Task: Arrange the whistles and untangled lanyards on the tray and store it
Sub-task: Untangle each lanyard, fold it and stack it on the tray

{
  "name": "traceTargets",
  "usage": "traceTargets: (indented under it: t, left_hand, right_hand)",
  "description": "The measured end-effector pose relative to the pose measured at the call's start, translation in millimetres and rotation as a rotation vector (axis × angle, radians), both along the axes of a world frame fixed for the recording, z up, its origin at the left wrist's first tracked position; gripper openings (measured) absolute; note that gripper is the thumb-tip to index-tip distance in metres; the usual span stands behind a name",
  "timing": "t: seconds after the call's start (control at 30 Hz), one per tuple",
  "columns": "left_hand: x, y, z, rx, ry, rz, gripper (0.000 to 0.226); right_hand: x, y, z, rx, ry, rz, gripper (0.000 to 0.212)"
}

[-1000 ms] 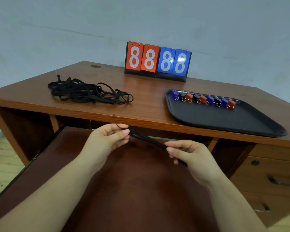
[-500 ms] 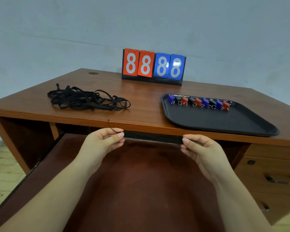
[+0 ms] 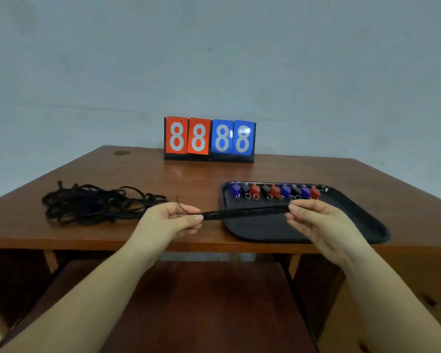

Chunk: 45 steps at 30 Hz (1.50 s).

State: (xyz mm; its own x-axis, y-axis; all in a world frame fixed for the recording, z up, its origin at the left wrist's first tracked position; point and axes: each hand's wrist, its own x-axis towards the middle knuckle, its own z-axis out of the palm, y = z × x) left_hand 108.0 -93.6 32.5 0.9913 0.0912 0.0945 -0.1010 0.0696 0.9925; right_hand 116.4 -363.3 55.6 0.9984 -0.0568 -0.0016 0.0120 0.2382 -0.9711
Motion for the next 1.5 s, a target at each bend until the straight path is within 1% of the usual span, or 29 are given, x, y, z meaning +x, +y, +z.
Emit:
traceTargets:
  t: [0.1, 0.2, 0.3, 0.37, 0.5, 0.63, 0.7, 0.8, 0.9, 1.0, 1.07, 1.17, 1.27, 1.4, 1.5]
  left_hand:
    - [25.9, -16.3, 12.2, 0.089, -0.021, -0.016, 0.008]
    - [52.9, -27.6, 16.8, 0.256, -0.058, 0.004, 0.007]
    - [82.5, -35.2, 12.4, 0.394, -0.069, 0.029, 0.008]
    - [100.9, -39.4, 6.0, 0.472, -0.062, 0.03, 0.007]
    - [131.0, -48.4, -5.2, 0.57, -0.063, 0.018, 0.009]
    - [146.8, -55.0, -9.5, 0.754, -0.09, 0.008, 0.008]
    - [150.7, -56.2, -11.2, 0.855, -0.108, -0.006, 0.007]
    - [154.8, -56.8, -11.7, 0.938, -0.112, -0.013, 0.005]
    - [156.9, -56.9, -10.9, 0.98, -0.117, -0.009, 0.002]
    - [155.3, -54.4, -9.7, 1.016, -0.124, -0.016, 0.009]
    - [150.6, -48.1, -5.2, 0.994, -0.125, -0.012, 0.017]
    - [136.1, -27.2, 8.1, 0.924, -0.093, 0.002, 0.025]
    - [114.6, 8.9, 24.5, 0.929, -0.05, 0.005, 0.023]
    - [83.0, 62.2, 41.0, 0.982, -0.038, 0.035, 0.012]
    - [64.9, 91.7, 38.4, 1.037, -0.018, 0.021, 0.011]
  right_hand:
    - [28.8, -20.9, 10.0, -0.022, 0.011, 0.018, 0.012]
    - [57.6, -38.3, 15.4, -0.116, 0.025, 0.027, 0.011]
    - [84.5, -50.0, 15.5, -0.345, 0.023, 0.018, 0.01]
    - [101.2, -55.0, 12.5, -0.51, 0.018, 0.015, 0.013]
    - [128.7, -62.5, 2.7, -0.833, -0.015, 0.038, 0.011]
    - [144.9, -64.9, -7.7, -1.023, -0.026, 0.061, 0.011]
    - [150.2, -65.8, -11.3, -1.153, -0.061, 0.049, 0.011]
    - [154.6, -66.4, -13.9, -1.316, -0.114, 0.068, 0.009]
    - [156.2, -66.2, -15.9, -1.376, -0.12, 0.088, 0.008]
    - [153.4, -65.3, -13.3, -1.424, -0.127, 0.091, 0.018]
    - [148.9, -62.0, -8.5, -1.436, -0.151, 0.069, 0.025]
    - [138.2, -46.7, 1.8, -1.452, -0.211, 0.056, 0.029]
    - [123.0, -14.2, 13.2, -1.426, -0.269, 0.106, 0.027]
    - [97.8, 50.7, 21.5, -1.311, -0.357, 0.231, 0.018]
    - [85.3, 104.2, 15.7, -1.252, -0.371, 0.364, 0.02]
